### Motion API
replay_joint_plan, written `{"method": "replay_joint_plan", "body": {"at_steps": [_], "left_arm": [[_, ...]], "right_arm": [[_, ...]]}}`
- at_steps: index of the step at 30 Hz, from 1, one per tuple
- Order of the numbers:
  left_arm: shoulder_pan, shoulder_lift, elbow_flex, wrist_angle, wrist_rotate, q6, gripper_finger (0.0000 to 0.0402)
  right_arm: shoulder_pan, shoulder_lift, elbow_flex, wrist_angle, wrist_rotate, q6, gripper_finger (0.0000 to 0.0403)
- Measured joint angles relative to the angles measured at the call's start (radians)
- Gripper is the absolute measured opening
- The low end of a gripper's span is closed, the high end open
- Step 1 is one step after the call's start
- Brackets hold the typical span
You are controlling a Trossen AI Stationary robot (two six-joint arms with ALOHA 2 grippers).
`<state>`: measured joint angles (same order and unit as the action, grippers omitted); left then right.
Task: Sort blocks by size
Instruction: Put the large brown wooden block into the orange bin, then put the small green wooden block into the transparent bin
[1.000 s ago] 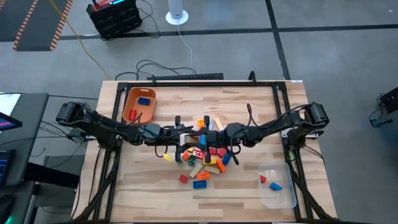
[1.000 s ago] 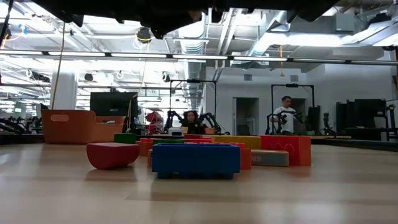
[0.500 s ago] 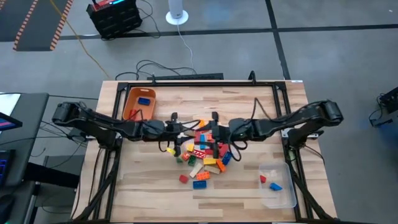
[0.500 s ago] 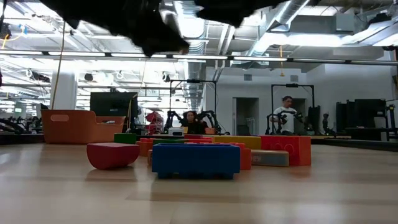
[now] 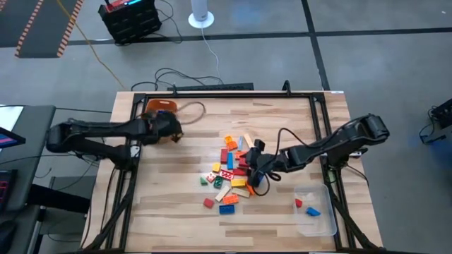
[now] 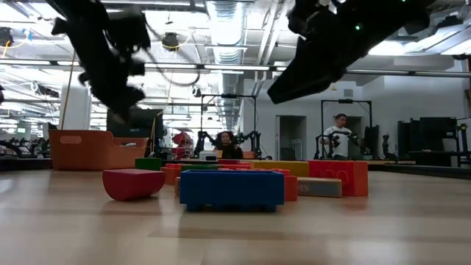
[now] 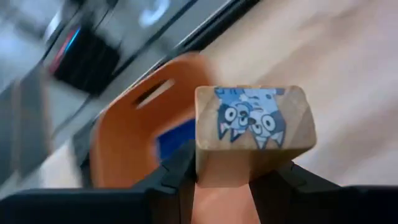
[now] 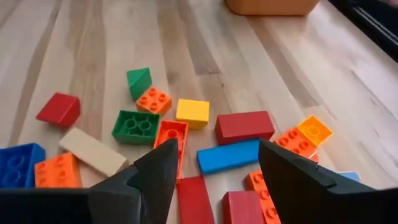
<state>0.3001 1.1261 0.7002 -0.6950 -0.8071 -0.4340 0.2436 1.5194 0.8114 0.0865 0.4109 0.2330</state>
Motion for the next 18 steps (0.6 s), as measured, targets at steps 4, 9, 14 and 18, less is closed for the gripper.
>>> {"method": "replay_joint_plan", "body": {"at_steps": [4,9,14,18], "left_arm": [[0.135,0.043,0.0,-0.079,0.058,0.012,0.0129],[0.156,0.057,0.0,-0.08,0.078,0.065,0.0188],[0.139,0.058,0.014,-0.083,0.086,0.128,0.0232],[0.073,0.057,0.033,-0.017,0.247,0.222,0.0239]], "right_arm": [[0.001,0.006,-0.001,0.027,0.0,0.003,0.0254],[0.001,0.0,-0.001,0.009,0.0,0.004,0.0254],[-0.014,-0.047,-0.001,-0.077,-0.001,0.004,0.0254],[-0.044,-0.1,-0.001,-0.12,0.0,0.006,0.0254]]}}
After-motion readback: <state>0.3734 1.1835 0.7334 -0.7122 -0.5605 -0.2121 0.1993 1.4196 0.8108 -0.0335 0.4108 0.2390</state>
